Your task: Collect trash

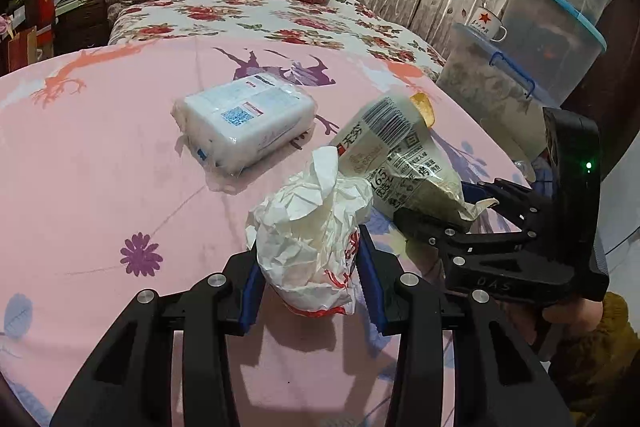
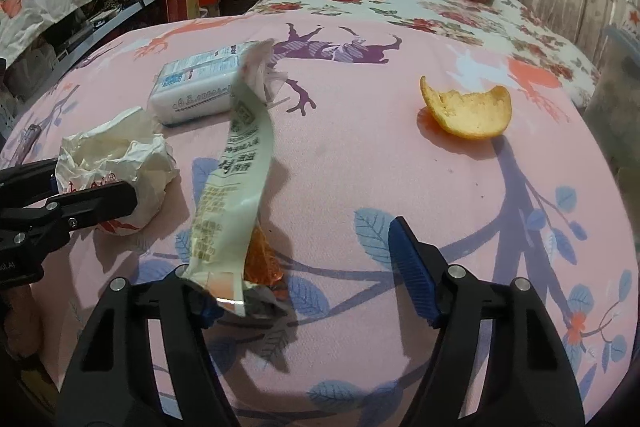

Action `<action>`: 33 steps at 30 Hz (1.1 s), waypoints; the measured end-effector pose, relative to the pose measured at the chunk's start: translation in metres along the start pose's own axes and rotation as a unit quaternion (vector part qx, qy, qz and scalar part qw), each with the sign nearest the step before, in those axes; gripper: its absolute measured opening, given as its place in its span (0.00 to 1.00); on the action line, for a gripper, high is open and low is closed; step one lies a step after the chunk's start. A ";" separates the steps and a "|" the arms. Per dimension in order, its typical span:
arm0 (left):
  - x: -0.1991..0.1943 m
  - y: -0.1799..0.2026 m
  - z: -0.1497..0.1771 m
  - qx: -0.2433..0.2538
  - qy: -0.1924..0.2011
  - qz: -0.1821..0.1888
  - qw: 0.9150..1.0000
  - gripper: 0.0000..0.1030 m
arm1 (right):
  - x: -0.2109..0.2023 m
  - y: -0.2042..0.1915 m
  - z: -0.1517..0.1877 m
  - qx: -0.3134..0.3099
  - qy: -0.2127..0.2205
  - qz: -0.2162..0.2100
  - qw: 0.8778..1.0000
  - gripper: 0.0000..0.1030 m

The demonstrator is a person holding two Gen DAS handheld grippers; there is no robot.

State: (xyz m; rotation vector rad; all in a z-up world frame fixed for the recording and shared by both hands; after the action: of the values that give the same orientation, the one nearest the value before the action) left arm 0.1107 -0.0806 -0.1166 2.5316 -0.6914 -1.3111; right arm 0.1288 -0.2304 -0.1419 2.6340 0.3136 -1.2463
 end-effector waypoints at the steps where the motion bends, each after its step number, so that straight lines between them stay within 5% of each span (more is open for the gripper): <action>1: 0.000 0.000 0.000 -0.001 0.000 0.001 1.000 0.38 | 0.000 0.000 0.000 0.000 0.000 0.000 1.000 0.69; 10: 0.000 0.000 0.001 -0.006 -0.003 0.007 1.000 0.40 | -0.003 -0.005 0.000 -0.007 0.005 -0.006 1.000 0.59; 33: 0.003 -0.005 0.002 -0.010 -0.010 0.007 1.000 0.49 | -0.003 -0.005 0.001 -0.007 0.005 -0.006 1.000 0.59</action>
State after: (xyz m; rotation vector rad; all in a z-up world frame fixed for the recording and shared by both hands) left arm 0.1126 -0.0776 -0.1222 2.4967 -0.6943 -1.3351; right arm 0.1251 -0.2258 -0.1407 2.6316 0.3396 -1.2307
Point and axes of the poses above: each gripper's, at about its wrist camera, not at the fingertips, and x roughly the way its jaws point, y to its right, z to its underside, the point moved 4 cm from there along x, roughly the way its jaws point, and after that the axes turned 10 degrees about -x, right-handed, at the moved point
